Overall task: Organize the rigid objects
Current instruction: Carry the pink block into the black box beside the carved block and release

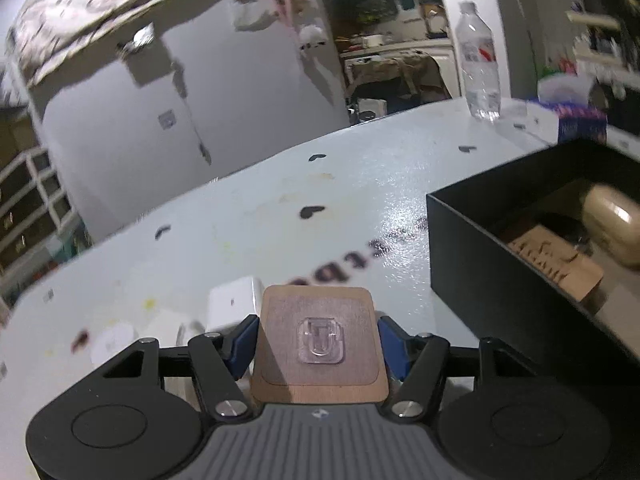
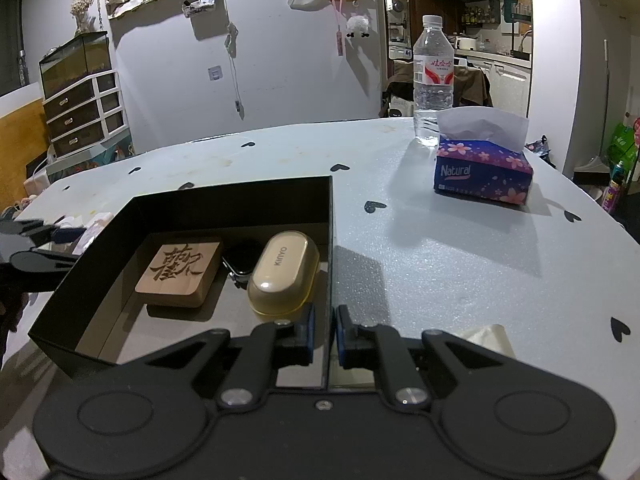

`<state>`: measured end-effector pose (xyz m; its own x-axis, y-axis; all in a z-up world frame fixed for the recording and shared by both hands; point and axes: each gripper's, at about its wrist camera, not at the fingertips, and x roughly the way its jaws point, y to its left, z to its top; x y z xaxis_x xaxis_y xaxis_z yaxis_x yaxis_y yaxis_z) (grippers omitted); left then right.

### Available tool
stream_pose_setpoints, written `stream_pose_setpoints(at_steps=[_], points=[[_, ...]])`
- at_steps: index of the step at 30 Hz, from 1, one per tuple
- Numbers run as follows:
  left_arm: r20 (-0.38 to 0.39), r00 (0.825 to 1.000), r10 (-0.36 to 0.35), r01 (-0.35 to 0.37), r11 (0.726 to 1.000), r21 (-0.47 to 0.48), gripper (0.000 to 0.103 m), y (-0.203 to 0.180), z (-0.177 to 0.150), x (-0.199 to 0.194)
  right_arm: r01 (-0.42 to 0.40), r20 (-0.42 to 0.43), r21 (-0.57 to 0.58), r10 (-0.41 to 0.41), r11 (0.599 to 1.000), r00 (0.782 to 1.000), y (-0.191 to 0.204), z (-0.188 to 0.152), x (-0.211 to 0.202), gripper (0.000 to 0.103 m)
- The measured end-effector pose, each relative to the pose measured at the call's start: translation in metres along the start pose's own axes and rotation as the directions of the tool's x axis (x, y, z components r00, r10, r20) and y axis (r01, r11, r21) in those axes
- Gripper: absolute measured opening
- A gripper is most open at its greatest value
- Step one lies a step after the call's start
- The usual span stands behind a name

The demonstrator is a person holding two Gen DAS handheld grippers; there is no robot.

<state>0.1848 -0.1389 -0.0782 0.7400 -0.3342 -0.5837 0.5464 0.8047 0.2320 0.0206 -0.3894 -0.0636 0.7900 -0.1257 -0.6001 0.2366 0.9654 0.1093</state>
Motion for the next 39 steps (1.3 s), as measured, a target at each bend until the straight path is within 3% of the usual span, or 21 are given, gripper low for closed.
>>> stream_pose_setpoints(at_steps=[8,14,19,23,26,29,34,39], points=[[0.057,0.994,-0.095,0.106,0.962,-0.25,0.064,0.025,0.001,-0.039,0.001,0.0,0.0,-0.001,1.0,1.0,0.0,0.0,0.0,0.012],[0.11,0.982,-0.156,0.18,0.947,-0.265,0.064,0.024,0.006,-0.067,0.001,0.0,-0.001,-0.001,1.0,1.0,0.0,0.0,0.0,0.012],[0.136,0.961,-0.242,0.269,0.935,-0.23,0.064,0.013,0.015,-0.082,0.002,0.0,-0.001,-0.002,1.0,1.0,0.0,0.0,0.0,0.012],[0.142,0.922,-0.359,0.378,0.915,-0.14,0.064,-0.004,0.024,-0.086,0.001,0.0,-0.001,-0.001,1.0,1.0,0.0,0.0,0.0,0.012],[0.127,0.873,-0.47,0.481,0.874,-0.07,0.064,-0.015,0.031,-0.08,0.001,0.0,-0.001,-0.001,1.0,1.0,0.0,0.0,0.0,0.012],[0.076,0.839,-0.539,0.542,0.84,-0.026,0.064,-0.027,0.037,-0.066,0.001,0.0,-0.001,-0.001,1.0,1.0,0.0,0.0,0.0,0.012],[-0.029,0.778,-0.627,0.628,0.778,0.019,0.064,-0.044,0.044,-0.04,-0.002,-0.001,-0.001,0.002,1.0,1.0,-0.001,-0.001,0.0,0.012],[-0.118,0.742,-0.659,0.669,0.74,0.073,0.064,-0.069,0.044,-0.025,-0.002,-0.001,-0.001,0.002,1.0,1.0,-0.001,-0.001,0.001,0.012]])
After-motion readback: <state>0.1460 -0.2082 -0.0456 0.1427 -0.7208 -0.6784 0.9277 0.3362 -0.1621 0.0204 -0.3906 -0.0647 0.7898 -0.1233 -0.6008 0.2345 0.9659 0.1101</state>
